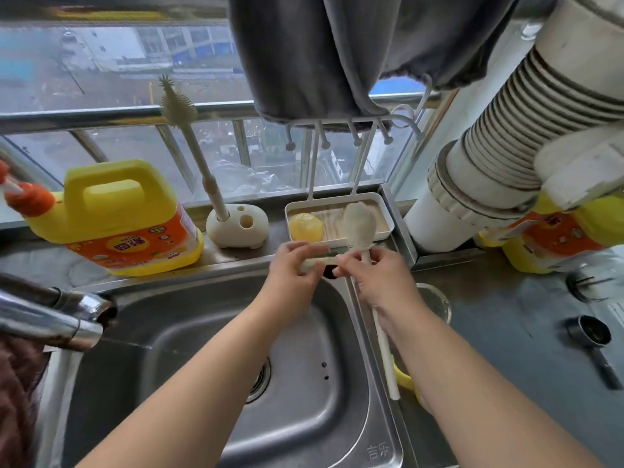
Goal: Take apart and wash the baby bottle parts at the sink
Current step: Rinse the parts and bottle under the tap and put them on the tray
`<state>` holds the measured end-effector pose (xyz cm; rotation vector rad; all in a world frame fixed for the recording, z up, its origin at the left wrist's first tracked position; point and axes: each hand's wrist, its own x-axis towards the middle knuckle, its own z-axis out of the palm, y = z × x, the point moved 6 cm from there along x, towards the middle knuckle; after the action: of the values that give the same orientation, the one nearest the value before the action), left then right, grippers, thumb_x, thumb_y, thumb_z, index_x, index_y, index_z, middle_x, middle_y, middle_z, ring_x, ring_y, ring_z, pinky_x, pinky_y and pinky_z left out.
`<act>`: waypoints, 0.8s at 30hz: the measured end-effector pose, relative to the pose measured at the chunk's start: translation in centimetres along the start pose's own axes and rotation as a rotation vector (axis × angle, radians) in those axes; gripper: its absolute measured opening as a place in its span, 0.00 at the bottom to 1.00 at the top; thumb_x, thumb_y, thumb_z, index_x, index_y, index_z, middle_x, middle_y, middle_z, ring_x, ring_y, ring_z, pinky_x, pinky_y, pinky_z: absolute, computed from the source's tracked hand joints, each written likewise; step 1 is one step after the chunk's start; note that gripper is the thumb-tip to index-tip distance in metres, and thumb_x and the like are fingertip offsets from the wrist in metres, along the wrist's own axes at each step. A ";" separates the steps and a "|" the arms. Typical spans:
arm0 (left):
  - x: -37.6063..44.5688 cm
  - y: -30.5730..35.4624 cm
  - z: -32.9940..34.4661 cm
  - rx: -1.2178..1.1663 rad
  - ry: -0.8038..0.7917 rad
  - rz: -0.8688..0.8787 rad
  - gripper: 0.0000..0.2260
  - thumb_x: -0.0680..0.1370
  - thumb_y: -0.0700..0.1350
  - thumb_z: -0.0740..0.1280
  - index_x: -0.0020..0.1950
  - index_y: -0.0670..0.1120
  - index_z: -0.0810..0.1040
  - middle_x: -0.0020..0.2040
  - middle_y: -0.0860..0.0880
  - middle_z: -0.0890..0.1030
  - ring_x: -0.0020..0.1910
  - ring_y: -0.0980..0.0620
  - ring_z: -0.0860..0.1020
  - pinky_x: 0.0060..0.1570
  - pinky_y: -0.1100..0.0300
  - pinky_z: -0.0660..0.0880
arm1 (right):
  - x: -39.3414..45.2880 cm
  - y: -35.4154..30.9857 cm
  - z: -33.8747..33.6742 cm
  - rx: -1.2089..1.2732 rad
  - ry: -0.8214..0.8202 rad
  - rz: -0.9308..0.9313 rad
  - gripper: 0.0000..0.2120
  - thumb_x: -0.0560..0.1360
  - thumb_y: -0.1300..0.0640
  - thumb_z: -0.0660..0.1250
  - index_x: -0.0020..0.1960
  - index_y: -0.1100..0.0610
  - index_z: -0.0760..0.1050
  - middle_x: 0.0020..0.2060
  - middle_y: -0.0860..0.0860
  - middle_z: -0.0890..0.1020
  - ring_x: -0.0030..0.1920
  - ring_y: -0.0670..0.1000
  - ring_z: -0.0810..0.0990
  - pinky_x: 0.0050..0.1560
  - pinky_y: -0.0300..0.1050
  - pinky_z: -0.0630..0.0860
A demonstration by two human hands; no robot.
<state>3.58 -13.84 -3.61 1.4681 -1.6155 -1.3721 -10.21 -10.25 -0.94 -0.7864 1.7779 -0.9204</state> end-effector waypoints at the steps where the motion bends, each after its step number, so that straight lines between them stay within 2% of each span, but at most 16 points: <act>1: 0.4 0.4 -0.5 0.000 0.064 -0.018 0.12 0.79 0.42 0.64 0.61 0.53 0.76 0.59 0.53 0.67 0.56 0.61 0.71 0.58 0.68 0.64 | 0.6 -0.3 -0.3 0.006 0.053 0.004 0.06 0.71 0.57 0.73 0.38 0.55 0.77 0.32 0.50 0.84 0.28 0.41 0.78 0.34 0.35 0.71; 3: 0.7 0.8 -1.3 -0.038 0.143 -0.069 0.13 0.79 0.43 0.63 0.64 0.49 0.74 0.59 0.50 0.70 0.46 0.63 0.72 0.50 0.66 0.69 | 2.0 -0.7 -0.9 -0.005 0.156 0.019 0.05 0.67 0.58 0.74 0.39 0.56 0.78 0.33 0.50 0.83 0.31 0.46 0.77 0.36 0.42 0.70; 5: 0.4 0.5 -1.9 -0.071 0.162 -0.112 0.10 0.80 0.43 0.63 0.61 0.49 0.76 0.55 0.45 0.76 0.40 0.58 0.75 0.39 0.68 0.72 | 3.6 -0.9 -0.9 -0.006 0.198 0.040 0.04 0.68 0.59 0.72 0.41 0.57 0.79 0.35 0.50 0.82 0.32 0.47 0.75 0.34 0.41 0.69; 8: -1.0 -0.8 -2.8 -0.066 0.165 -0.148 0.08 0.80 0.43 0.63 0.57 0.50 0.77 0.49 0.46 0.80 0.39 0.57 0.76 0.31 0.71 0.71 | 6.3 -0.5 0.3 0.006 0.214 0.086 0.01 0.70 0.60 0.69 0.42 0.56 0.78 0.40 0.51 0.83 0.35 0.48 0.75 0.32 0.40 0.68; 11: -2.4 -2.3 -3.5 -0.023 0.160 -0.168 0.08 0.79 0.41 0.63 0.56 0.50 0.78 0.48 0.50 0.80 0.41 0.59 0.75 0.32 0.75 0.69 | 8.4 1.2 2.3 0.011 0.230 0.180 0.10 0.69 0.60 0.70 0.50 0.58 0.78 0.44 0.54 0.83 0.37 0.53 0.76 0.32 0.43 0.71; 13: -3.1 -3.2 -3.8 0.006 0.145 -0.185 0.08 0.79 0.41 0.63 0.54 0.50 0.78 0.48 0.51 0.80 0.45 0.59 0.76 0.37 0.73 0.70 | 8.9 2.2 3.3 -0.018 0.216 0.217 0.12 0.69 0.59 0.71 0.53 0.59 0.78 0.46 0.55 0.84 0.39 0.54 0.76 0.37 0.46 0.75; 17: -4.0 -4.4 -4.7 0.026 0.143 -0.215 0.07 0.79 0.42 0.64 0.53 0.52 0.78 0.48 0.53 0.80 0.48 0.57 0.78 0.40 0.70 0.70 | 9.1 3.1 4.2 -0.033 0.211 0.218 0.10 0.73 0.57 0.68 0.53 0.58 0.76 0.40 0.51 0.84 0.40 0.52 0.77 0.49 0.48 0.76; 20: -4.4 -4.7 -5.0 0.024 0.135 -0.221 0.07 0.79 0.42 0.64 0.53 0.53 0.77 0.49 0.54 0.80 0.49 0.57 0.78 0.40 0.69 0.70 | 8.7 2.7 4.3 -0.031 0.221 0.184 0.10 0.74 0.57 0.68 0.54 0.59 0.76 0.40 0.51 0.84 0.35 0.49 0.77 0.46 0.46 0.76; 22: -4.6 -4.8 -4.7 0.005 0.121 -0.224 0.07 0.79 0.42 0.64 0.52 0.54 0.77 0.49 0.53 0.81 0.48 0.56 0.78 0.40 0.67 0.71 | 8.0 2.1 4.1 -0.065 0.226 0.152 0.12 0.74 0.57 0.68 0.55 0.59 0.77 0.43 0.52 0.84 0.41 0.52 0.79 0.48 0.49 0.77; 24: -4.9 -4.5 -4.1 -0.018 0.096 -0.214 0.07 0.79 0.42 0.64 0.49 0.55 0.77 0.48 0.51 0.81 0.48 0.52 0.79 0.39 0.64 0.72 | 6.6 1.4 3.6 -0.095 0.196 0.105 0.08 0.74 0.56 0.67 0.52 0.58 0.79 0.42 0.52 0.84 0.43 0.54 0.79 0.47 0.50 0.76</act>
<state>10.17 -10.01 -5.34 1.7096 -1.4153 -1.4025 -9.28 -15.89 -6.05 -0.6740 2.0265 -0.8722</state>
